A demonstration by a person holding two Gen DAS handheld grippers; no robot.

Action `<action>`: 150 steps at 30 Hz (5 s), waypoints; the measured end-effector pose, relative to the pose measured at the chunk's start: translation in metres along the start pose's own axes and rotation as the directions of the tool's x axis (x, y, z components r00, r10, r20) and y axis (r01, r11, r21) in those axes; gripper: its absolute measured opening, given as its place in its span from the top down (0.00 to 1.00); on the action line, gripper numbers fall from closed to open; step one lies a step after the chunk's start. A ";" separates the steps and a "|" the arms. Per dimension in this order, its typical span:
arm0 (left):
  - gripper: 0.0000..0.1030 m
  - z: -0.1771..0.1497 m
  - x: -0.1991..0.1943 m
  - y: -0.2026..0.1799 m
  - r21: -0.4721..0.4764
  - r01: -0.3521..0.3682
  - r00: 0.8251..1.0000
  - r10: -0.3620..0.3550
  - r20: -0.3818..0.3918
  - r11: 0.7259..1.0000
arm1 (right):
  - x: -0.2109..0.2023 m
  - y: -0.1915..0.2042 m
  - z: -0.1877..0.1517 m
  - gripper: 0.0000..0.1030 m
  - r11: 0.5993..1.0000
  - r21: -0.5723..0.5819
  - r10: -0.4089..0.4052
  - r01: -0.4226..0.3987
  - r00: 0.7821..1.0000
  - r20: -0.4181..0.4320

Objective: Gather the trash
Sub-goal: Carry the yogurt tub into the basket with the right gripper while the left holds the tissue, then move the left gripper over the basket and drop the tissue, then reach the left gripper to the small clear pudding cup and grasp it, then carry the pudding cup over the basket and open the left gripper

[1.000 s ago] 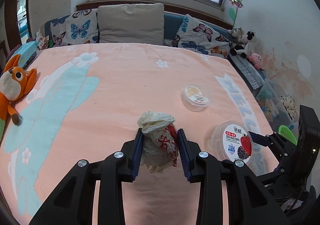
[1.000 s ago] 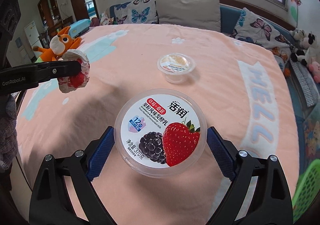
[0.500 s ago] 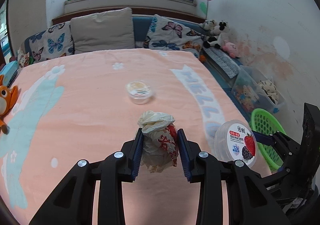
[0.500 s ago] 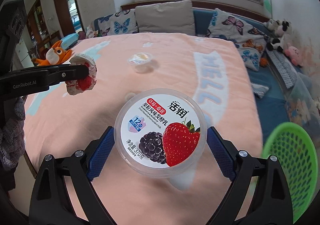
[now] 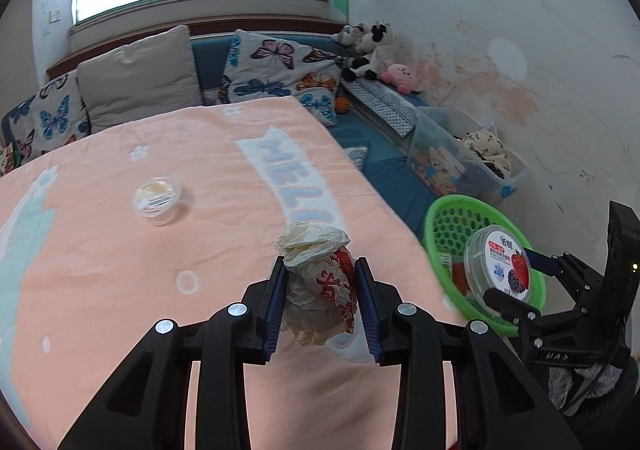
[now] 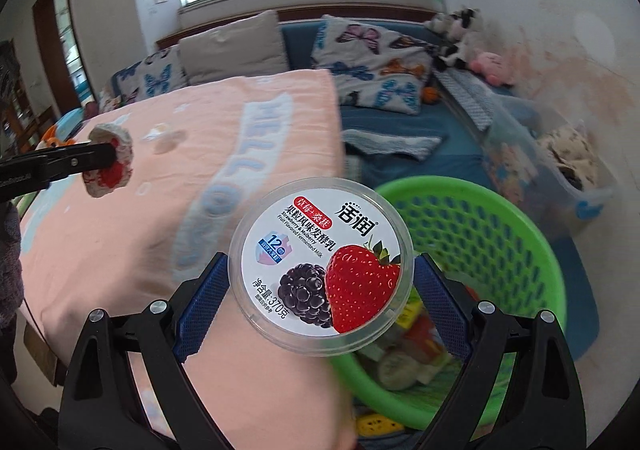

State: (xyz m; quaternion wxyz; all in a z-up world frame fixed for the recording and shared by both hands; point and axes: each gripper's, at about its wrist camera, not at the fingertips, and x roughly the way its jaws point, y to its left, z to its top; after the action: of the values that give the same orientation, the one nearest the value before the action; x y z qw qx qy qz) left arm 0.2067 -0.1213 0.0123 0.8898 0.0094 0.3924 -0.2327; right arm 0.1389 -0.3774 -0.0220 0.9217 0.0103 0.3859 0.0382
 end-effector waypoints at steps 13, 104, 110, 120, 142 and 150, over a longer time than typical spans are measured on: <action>0.68 0.016 0.025 -0.075 0.096 0.073 0.997 -0.070 -0.032 0.993 | -0.016 -0.090 -0.030 0.11 0.983 0.155 -0.099 0.101 0.995 -0.019; 0.31 0.034 0.090 0.136 -0.115 -0.307 0.949 0.295 -0.108 0.945 | 0.042 0.031 0.027 0.09 0.984 0.009 0.180 -0.180 0.983 -0.023; 0.27 0.041 0.113 0.159 -0.122 -0.312 0.946 0.297 -0.127 0.942 | 0.061 0.048 0.037 0.09 0.976 -0.007 0.215 -0.216 0.976 -0.044; 0.23 0.051 0.144 0.180 -0.128 -0.341 0.934 0.320 -0.160 0.931 | 0.087 0.063 0.043 0.09 0.970 -0.035 0.238 -0.242 0.967 -0.085; 0.44 0.035 0.098 0.124 -0.055 -0.256 0.965 0.253 -0.064 0.965 | 0.067 0.059 0.029 0.10 0.979 -0.042 0.198 -0.201 0.978 -0.065; 0.44 0.019 0.066 0.070 -0.007 -0.168 0.985 0.167 -0.034 0.986 | 0.044 0.048 0.020 0.18 0.985 -0.021 0.168 -0.169 0.985 -0.044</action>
State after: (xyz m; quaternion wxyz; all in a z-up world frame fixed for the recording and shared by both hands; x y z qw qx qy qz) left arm 0.2878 -0.0899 -0.0327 0.8996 0.0419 0.4060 -0.1551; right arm 0.1810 -0.3260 -0.0367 0.9069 0.0308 0.4025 0.1210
